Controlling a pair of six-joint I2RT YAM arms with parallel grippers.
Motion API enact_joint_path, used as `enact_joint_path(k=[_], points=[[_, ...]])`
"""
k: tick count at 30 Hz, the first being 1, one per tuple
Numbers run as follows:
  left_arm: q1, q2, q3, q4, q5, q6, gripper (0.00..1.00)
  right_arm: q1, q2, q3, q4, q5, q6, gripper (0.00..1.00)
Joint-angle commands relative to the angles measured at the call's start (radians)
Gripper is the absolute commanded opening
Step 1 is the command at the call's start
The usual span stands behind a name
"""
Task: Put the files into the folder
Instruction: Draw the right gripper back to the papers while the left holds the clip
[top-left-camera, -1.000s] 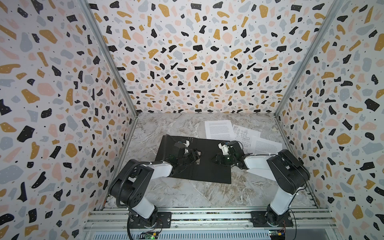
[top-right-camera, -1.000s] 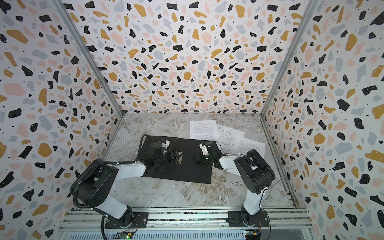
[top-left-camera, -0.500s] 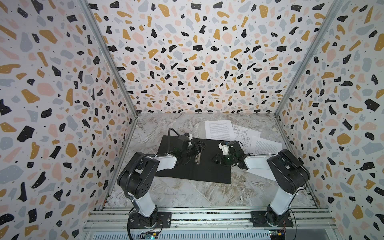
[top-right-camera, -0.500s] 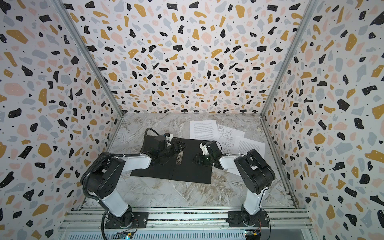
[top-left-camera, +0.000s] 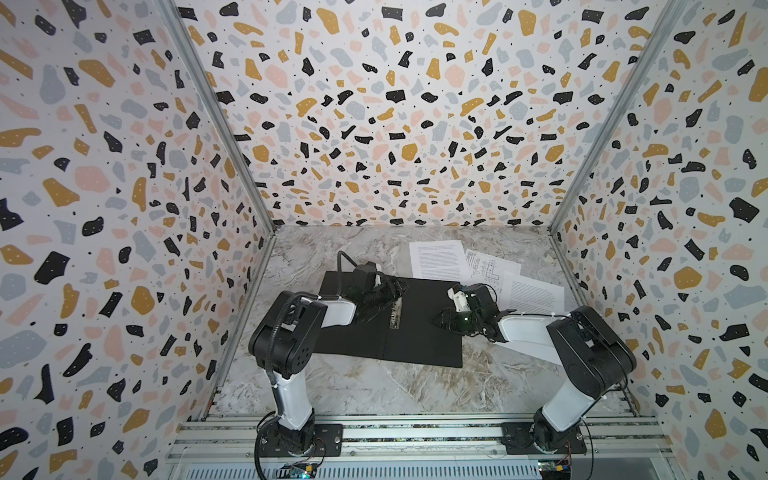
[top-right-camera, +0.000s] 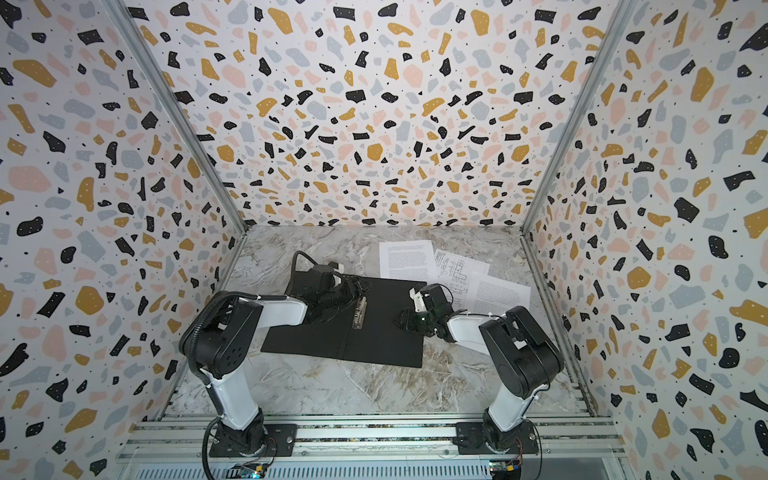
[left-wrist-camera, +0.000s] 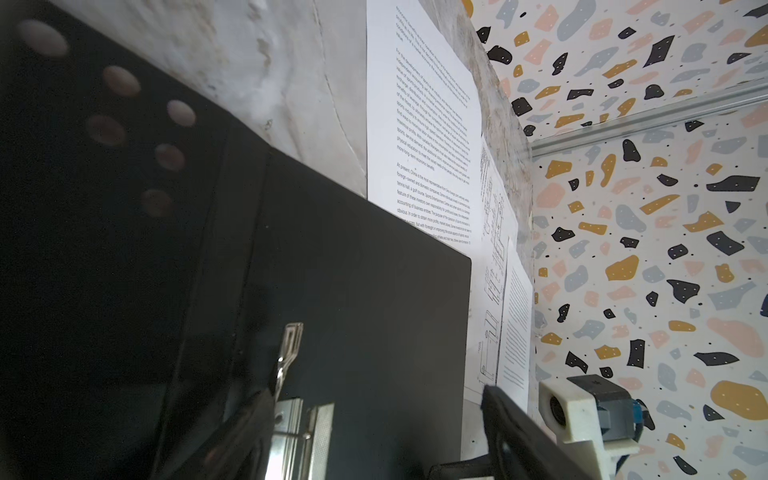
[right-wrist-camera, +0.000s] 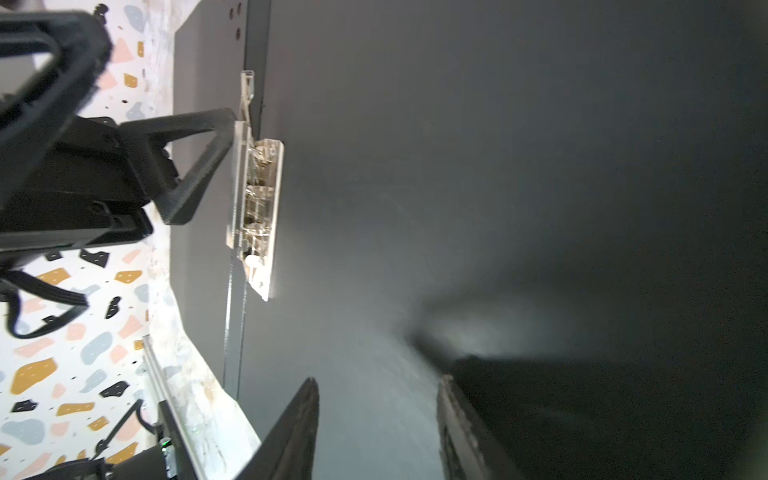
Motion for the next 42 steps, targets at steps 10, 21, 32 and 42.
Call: enact_joint_path(k=[10,21,32,42], points=[[0.004,-0.191,-0.112,-0.040,-0.059,0.117,0.81,-0.113,-0.177,-0.085,-0.105,0.084,-0.082,0.59],[0.019,-0.270,-0.210,-0.044,-0.096,0.148,0.82,-0.155,-0.114,-0.083,-0.106,0.055,-0.109,0.66],[0.028,-0.352,-0.304,-0.019,-0.124,0.151,0.83,-0.154,0.008,0.003,-0.048,-0.044,-0.089,0.62],[0.029,-0.387,-0.383,0.024,-0.133,0.131,0.83,-0.146,0.083,0.117,-0.025,-0.110,-0.066,0.60]])
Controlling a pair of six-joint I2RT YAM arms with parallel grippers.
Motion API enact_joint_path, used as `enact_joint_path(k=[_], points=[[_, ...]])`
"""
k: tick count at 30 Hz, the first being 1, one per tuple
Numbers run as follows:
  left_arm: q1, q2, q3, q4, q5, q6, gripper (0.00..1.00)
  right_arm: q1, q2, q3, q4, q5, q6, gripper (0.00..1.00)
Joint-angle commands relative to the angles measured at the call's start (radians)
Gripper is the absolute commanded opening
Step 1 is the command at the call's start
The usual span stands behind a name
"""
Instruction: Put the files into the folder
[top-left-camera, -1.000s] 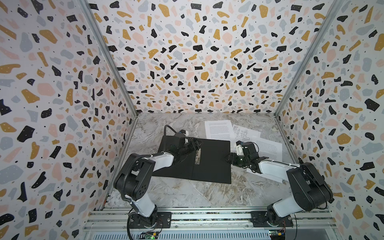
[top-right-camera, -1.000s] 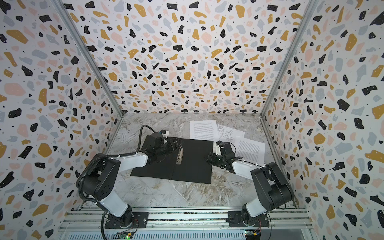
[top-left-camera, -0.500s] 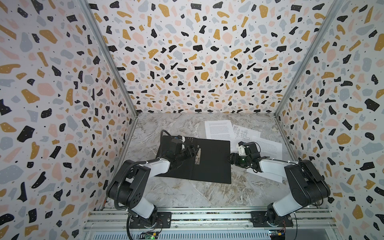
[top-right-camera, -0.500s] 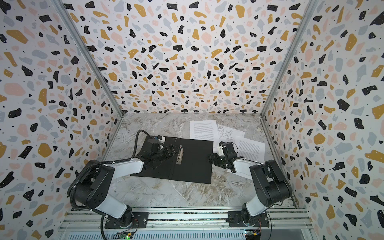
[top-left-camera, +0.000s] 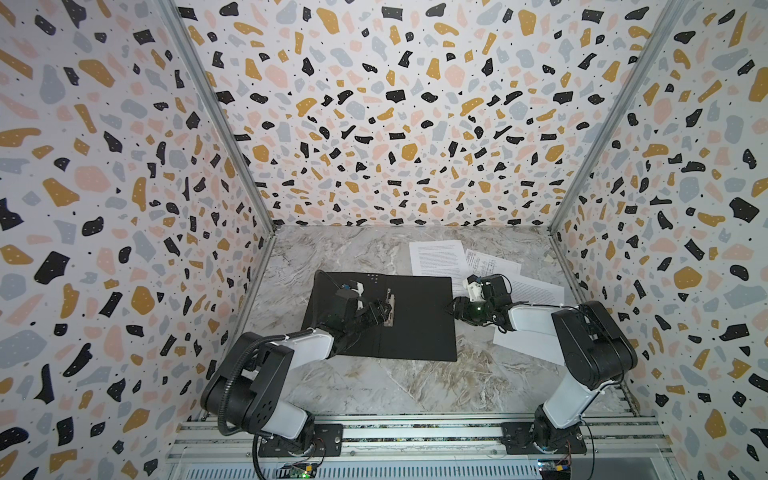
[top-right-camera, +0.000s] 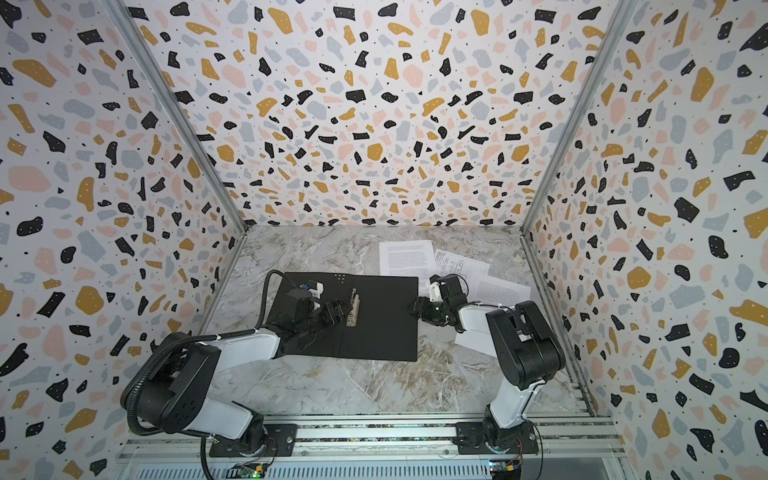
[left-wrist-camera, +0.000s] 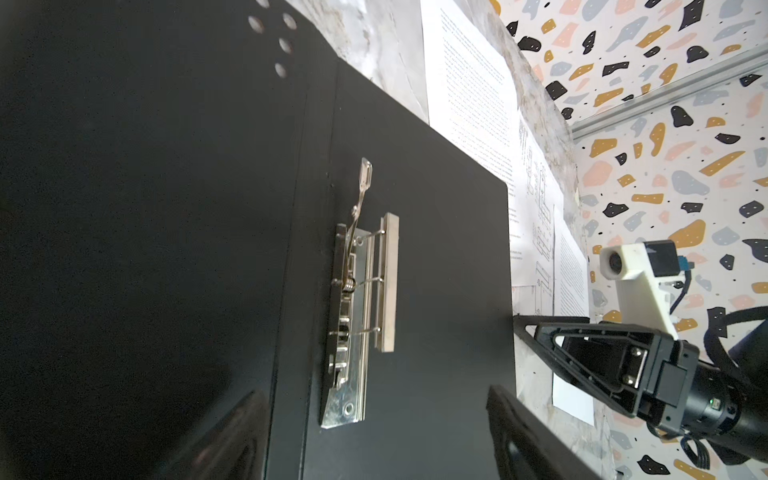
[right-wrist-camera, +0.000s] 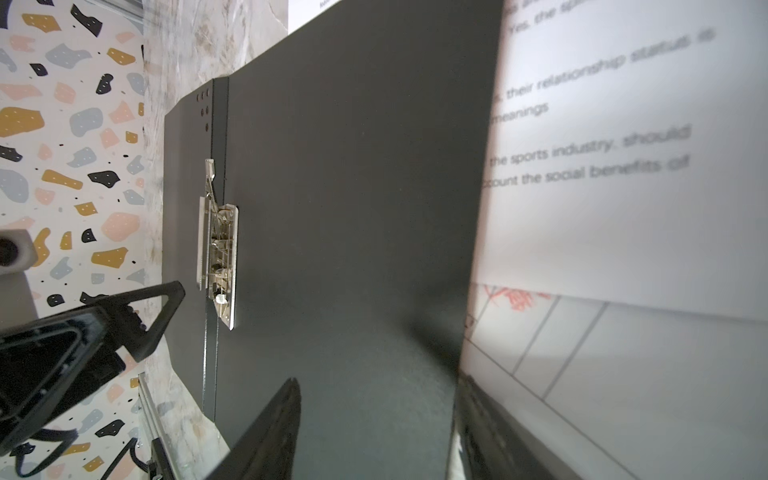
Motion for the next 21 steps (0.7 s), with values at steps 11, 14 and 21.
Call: enact_joint_path(k=[11,14,21], points=[[0.008,-0.137,-0.030,-0.006,-0.068,0.018,0.84,0.021,0.035,0.103,-0.015,-0.047,0.026,0.59],[0.008,-0.183,-0.024,-0.045,-0.105,0.030,0.88,0.019,-0.005,0.095,-0.040,-0.015,0.017,0.61],[-0.022,-0.205,0.007,-0.052,-0.106,0.033,0.94,-0.010,-0.161,0.027,-0.121,0.126,-0.022,0.65]])
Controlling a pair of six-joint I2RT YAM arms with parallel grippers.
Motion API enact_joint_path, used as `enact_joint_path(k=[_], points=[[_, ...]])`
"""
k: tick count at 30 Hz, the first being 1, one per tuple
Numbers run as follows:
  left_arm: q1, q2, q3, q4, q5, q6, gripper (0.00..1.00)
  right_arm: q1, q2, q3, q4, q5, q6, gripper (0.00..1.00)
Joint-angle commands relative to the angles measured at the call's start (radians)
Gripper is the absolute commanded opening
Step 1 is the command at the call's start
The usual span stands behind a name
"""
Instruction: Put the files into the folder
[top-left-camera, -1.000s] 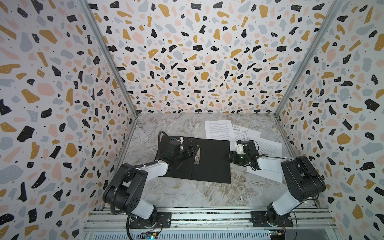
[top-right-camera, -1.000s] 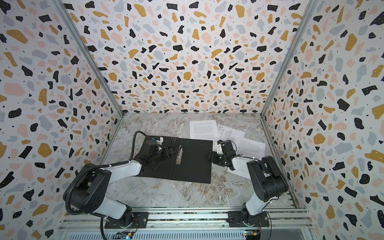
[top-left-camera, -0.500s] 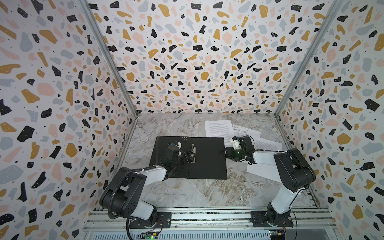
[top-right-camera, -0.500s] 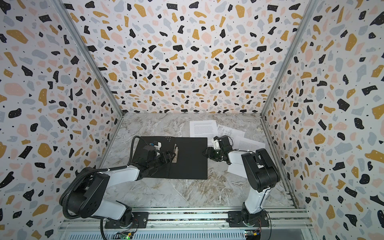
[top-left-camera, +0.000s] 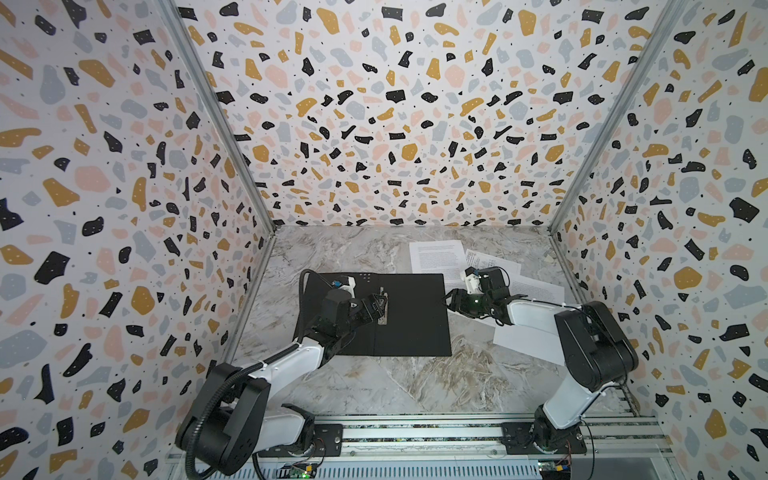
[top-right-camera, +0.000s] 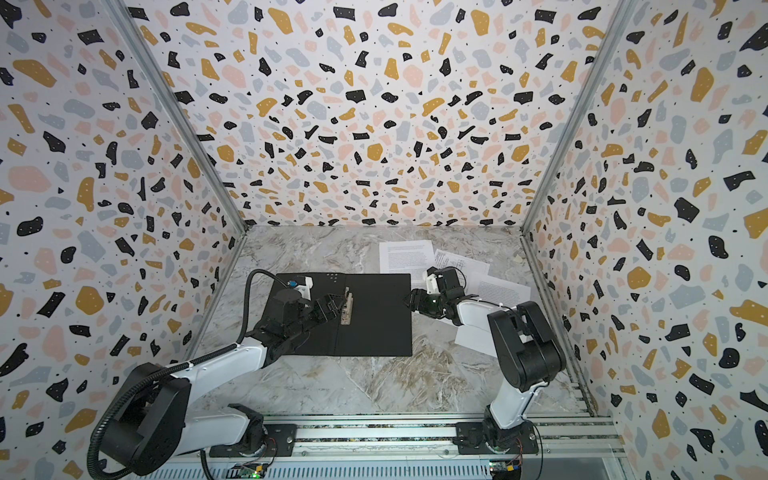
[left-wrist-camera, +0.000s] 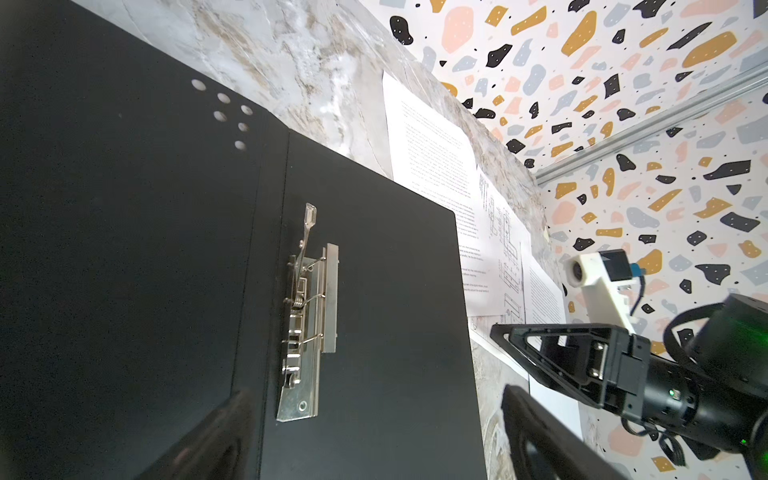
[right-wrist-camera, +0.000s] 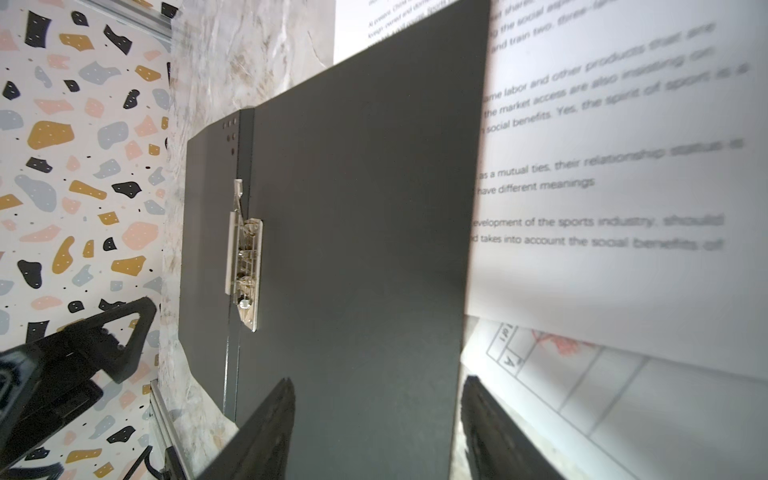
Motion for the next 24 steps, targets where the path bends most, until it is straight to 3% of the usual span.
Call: enact_joint_path(k=[1,6,9,18,24], points=[[-0.025,-0.004,0.035,-0.003,-0.018,0.019,0.94,-0.024,-0.121,-0.040,-0.072,0.112,-0.035,0.66],[-0.074,0.017,0.056,0.010,-0.033,0.016,0.94,-0.075,-0.283,-0.135,-0.150,0.289,-0.061,0.68],[-0.099,0.038,0.062,0.030,-0.029,0.009,0.94,-0.128,-0.376,-0.208,-0.183,0.332,-0.066,0.70],[-0.153,0.086,0.083,0.076,-0.018,-0.008,0.94,-0.288,-0.548,-0.364,-0.256,0.358,-0.071,0.73],[-0.177,0.099,0.097,0.080,-0.019,-0.007,0.94,-0.320,-0.526,-0.403,-0.253,0.309,-0.062,0.75]])
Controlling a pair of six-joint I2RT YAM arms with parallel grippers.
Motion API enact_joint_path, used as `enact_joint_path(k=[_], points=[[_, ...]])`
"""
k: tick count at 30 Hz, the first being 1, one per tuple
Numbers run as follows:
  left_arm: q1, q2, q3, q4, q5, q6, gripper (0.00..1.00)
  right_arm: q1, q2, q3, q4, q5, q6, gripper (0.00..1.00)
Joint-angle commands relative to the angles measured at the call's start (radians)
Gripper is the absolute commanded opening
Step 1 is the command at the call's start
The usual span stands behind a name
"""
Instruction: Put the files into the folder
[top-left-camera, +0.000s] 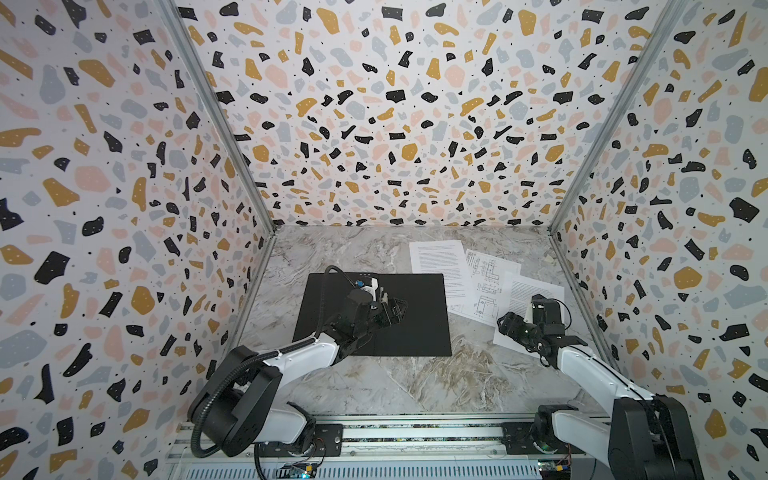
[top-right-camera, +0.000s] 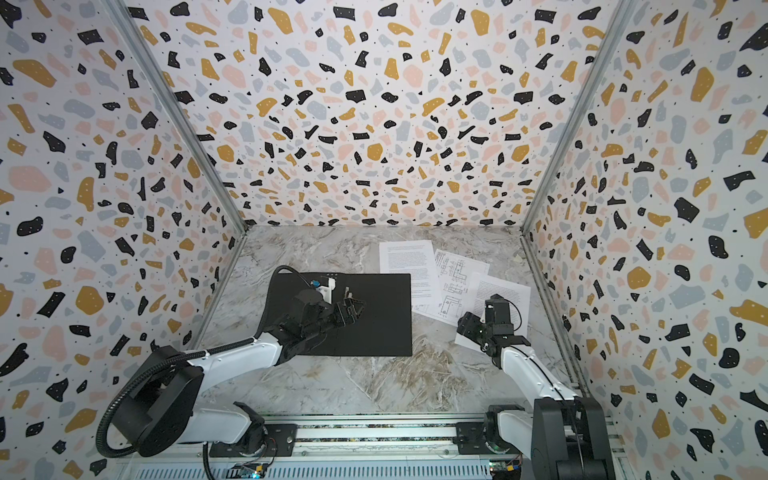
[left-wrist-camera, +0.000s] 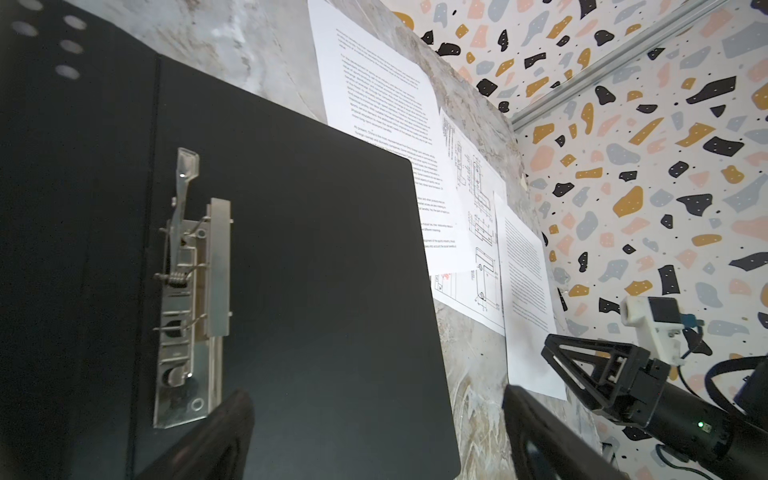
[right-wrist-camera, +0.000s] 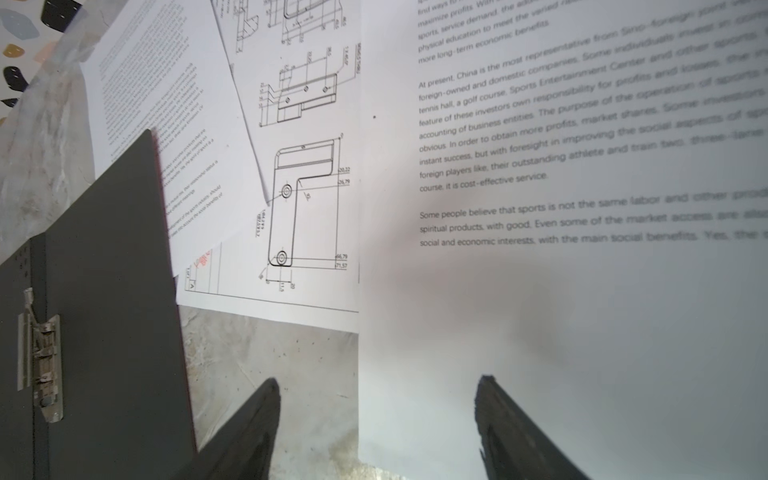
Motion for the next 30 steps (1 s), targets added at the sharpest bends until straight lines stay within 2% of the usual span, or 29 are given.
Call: enact_joint_path(k=[1,15,23,30], points=[[-0.011,0.003,0.027,0.045,0.001,0.005,0.94,-0.009,0.021,-0.005,-0.019,-0.029,-0.003,0.75],[-0.012,0.000,0.015,0.051,-0.002,0.003,0.94,0.010,0.131,-0.027,0.060,-0.144,0.002,0.75],[-0.017,0.014,0.031,0.052,0.001,0.004,0.94,0.124,0.120,-0.033,0.081,-0.156,0.064,0.73],[-0.039,0.074,0.083,0.059,0.012,0.012,0.94,0.180,0.056,-0.047,0.084,-0.179,0.111,0.71]])
